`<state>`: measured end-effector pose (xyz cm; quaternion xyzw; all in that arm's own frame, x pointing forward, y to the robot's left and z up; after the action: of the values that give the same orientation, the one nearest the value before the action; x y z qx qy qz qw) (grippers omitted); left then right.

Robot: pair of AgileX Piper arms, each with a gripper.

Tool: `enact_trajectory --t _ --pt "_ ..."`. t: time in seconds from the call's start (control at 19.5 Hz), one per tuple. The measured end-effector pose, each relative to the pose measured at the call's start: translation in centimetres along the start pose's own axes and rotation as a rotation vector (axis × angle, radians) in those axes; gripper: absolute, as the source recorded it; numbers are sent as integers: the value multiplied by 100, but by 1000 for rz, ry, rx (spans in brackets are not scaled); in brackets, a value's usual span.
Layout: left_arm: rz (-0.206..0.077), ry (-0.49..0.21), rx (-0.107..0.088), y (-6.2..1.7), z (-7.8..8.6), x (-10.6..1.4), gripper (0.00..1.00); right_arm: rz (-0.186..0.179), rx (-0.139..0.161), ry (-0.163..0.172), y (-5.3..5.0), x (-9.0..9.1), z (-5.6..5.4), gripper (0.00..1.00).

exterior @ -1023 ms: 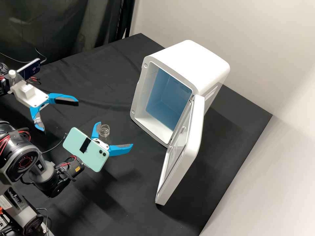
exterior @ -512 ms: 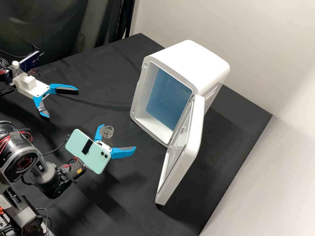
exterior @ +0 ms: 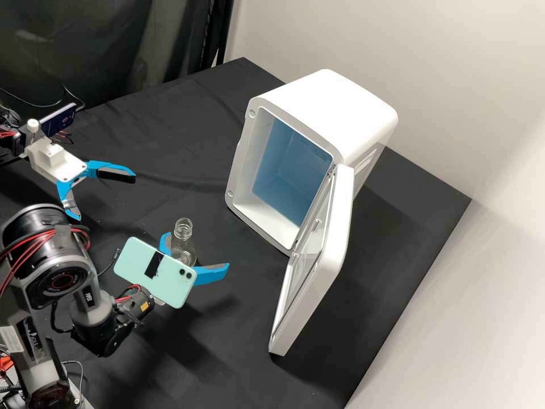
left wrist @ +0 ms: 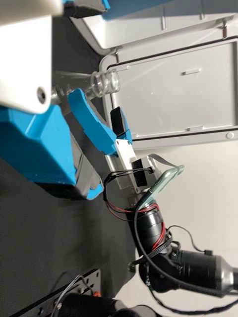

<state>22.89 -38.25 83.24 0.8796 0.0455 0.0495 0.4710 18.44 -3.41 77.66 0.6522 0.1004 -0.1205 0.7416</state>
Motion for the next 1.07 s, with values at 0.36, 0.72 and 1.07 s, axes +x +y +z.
enact_trajectory --t 0.36,0.72,1.07 --pt "-6 -6 0 -12 13 4 100 -149 -21 23 -94 -155 300 100" --pt "-9 -20 0 -18 50 8 100 -186 -16 46 -119 -329 457 100" --pt "-10 -25 0 -21 62 10 100 -182 -2 54 -106 -421 498 100"
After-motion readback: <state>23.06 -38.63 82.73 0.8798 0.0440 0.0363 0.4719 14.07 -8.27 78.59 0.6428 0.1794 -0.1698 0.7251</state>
